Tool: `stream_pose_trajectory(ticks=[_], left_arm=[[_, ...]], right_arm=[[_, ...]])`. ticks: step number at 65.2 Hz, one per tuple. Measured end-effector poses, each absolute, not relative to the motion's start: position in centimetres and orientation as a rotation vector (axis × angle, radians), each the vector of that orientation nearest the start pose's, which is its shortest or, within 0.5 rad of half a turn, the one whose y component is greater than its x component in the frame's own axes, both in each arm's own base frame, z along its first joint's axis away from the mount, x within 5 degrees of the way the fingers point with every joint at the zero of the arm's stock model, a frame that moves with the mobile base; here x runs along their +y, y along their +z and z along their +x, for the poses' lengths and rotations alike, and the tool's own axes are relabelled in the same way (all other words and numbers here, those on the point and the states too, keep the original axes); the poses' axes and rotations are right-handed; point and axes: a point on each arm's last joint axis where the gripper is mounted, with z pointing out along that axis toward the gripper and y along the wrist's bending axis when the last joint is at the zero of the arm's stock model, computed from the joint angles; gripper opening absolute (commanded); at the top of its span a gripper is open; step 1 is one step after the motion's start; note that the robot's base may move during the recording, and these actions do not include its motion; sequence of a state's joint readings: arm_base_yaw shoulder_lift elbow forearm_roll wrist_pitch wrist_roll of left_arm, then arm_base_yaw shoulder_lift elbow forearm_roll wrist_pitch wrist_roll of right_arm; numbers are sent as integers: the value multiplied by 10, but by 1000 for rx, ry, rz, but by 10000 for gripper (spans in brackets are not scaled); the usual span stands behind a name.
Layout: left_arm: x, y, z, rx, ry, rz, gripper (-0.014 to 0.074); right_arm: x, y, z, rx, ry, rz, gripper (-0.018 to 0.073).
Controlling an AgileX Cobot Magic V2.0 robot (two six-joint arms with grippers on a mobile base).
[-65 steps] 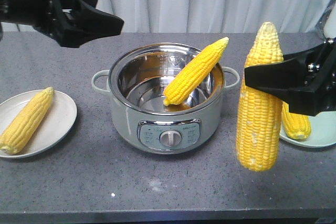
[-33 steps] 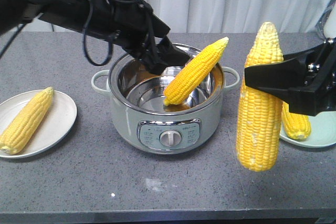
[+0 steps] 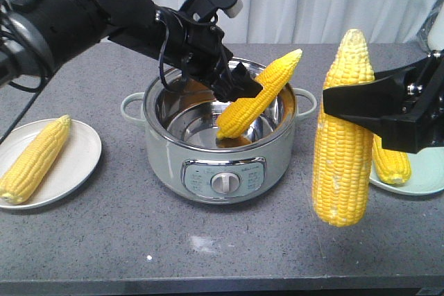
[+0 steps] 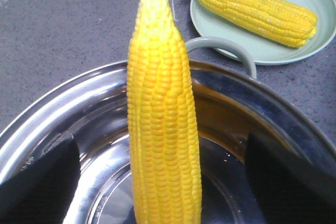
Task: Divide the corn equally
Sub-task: 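Reach the left gripper into the pot toward the last corn cob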
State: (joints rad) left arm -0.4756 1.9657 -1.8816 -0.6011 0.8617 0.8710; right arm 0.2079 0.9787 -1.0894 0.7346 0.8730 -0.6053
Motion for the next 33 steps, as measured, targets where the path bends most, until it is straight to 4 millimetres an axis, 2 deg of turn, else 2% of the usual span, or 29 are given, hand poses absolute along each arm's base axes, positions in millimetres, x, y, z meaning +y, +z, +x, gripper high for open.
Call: stream_pose_trajectory(ticks=[22,33], left_arm=[[-252,289,406,2031,-533,1211,603],[-255,272,413,2058,-534,1199,584]], right_arm=[[84,410,170,1984,642,-617,194],[84,411,170,1984,643,-616,194]])
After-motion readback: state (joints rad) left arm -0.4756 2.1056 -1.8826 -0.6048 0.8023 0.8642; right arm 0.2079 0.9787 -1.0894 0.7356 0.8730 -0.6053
